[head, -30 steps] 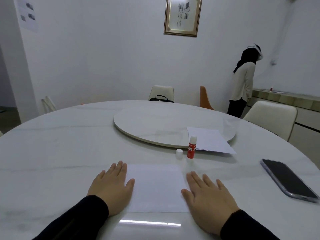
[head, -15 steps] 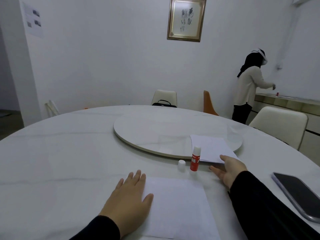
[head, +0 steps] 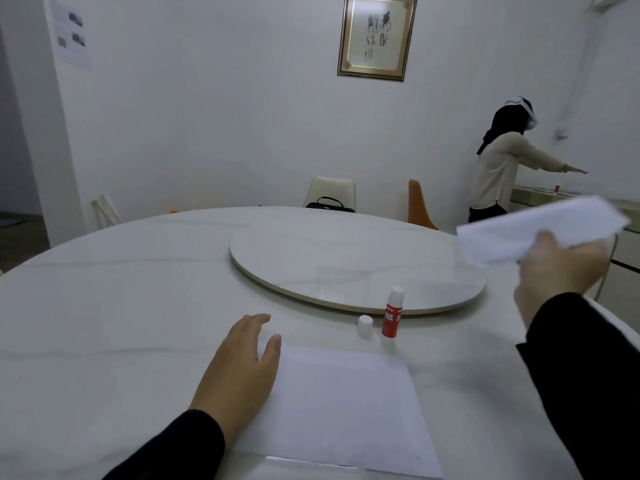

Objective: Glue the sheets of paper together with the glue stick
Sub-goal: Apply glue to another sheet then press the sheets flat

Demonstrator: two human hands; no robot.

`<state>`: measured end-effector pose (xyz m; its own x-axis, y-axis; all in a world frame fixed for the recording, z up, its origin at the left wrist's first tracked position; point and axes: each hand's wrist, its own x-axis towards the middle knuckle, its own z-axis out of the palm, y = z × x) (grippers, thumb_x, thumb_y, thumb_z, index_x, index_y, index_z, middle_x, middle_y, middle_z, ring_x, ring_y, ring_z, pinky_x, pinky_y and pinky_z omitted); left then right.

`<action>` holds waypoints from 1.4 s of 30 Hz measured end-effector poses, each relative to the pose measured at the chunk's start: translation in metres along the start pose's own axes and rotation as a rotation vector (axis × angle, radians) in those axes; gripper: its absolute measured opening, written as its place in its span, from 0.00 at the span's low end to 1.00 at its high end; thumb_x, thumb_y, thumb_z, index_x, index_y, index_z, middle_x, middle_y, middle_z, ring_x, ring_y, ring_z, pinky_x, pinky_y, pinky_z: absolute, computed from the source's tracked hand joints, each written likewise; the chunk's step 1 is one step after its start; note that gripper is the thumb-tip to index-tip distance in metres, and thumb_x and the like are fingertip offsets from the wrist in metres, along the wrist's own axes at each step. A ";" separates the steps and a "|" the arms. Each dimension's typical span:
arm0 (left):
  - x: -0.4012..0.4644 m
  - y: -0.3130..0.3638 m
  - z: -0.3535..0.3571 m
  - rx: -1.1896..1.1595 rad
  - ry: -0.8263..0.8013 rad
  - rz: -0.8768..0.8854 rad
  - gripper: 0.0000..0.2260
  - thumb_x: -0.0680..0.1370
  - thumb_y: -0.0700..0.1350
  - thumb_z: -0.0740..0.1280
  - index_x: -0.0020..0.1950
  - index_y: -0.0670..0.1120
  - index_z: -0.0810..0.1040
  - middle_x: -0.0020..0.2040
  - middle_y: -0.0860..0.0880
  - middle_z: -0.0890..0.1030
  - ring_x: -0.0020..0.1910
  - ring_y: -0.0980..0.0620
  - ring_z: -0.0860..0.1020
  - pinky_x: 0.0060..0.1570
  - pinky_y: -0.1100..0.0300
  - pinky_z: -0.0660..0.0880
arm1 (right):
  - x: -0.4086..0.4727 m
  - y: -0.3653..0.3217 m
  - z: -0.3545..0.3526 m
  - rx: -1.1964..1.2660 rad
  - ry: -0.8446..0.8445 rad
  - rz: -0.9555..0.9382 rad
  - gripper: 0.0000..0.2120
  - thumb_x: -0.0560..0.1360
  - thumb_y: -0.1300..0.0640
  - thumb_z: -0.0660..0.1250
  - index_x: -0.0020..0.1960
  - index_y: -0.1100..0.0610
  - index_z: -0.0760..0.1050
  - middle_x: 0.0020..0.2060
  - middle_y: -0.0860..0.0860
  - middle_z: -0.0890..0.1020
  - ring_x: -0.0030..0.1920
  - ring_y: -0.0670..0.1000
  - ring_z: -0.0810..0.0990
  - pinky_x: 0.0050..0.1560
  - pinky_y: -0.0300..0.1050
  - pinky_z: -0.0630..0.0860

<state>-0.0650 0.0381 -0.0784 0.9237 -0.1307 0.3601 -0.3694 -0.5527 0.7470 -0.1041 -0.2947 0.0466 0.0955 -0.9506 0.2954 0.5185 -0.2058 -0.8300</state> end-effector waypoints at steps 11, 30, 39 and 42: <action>0.015 -0.006 -0.055 -1.354 -0.420 -0.399 0.38 0.68 0.72 0.56 0.62 0.42 0.76 0.58 0.39 0.81 0.59 0.35 0.78 0.44 0.54 0.81 | -0.123 -0.080 -0.035 0.230 -0.884 0.260 0.08 0.76 0.65 0.62 0.48 0.59 0.79 0.40 0.52 0.87 0.41 0.51 0.86 0.42 0.47 0.83; 0.002 -0.005 -0.042 -0.504 -0.209 -0.364 0.09 0.71 0.32 0.71 0.50 0.39 0.80 0.44 0.38 0.85 0.43 0.38 0.84 0.48 0.46 0.80 | -0.141 0.033 -0.072 -0.550 -0.876 0.460 0.03 0.72 0.59 0.72 0.44 0.59 0.81 0.38 0.57 0.86 0.39 0.57 0.86 0.42 0.56 0.83; 0.001 -0.002 -0.039 -0.334 -0.190 -0.302 0.11 0.70 0.33 0.72 0.49 0.44 0.79 0.41 0.43 0.86 0.42 0.41 0.84 0.43 0.47 0.79 | -0.139 0.039 -0.073 -0.573 -0.857 0.418 0.06 0.72 0.63 0.70 0.43 0.52 0.78 0.32 0.49 0.86 0.35 0.50 0.86 0.38 0.47 0.82; 0.000 -0.003 -0.038 -0.247 -0.198 -0.267 0.11 0.69 0.35 0.72 0.48 0.46 0.79 0.38 0.47 0.85 0.38 0.46 0.83 0.34 0.54 0.78 | -0.139 0.040 -0.074 -0.617 -0.863 0.385 0.09 0.72 0.62 0.70 0.40 0.49 0.76 0.31 0.48 0.86 0.33 0.47 0.85 0.33 0.41 0.79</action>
<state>-0.0675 0.0709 -0.0594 0.9831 -0.1789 0.0393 -0.1055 -0.3778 0.9199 -0.1597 -0.1879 -0.0623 0.8378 -0.5459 -0.0012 -0.1584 -0.2410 -0.9575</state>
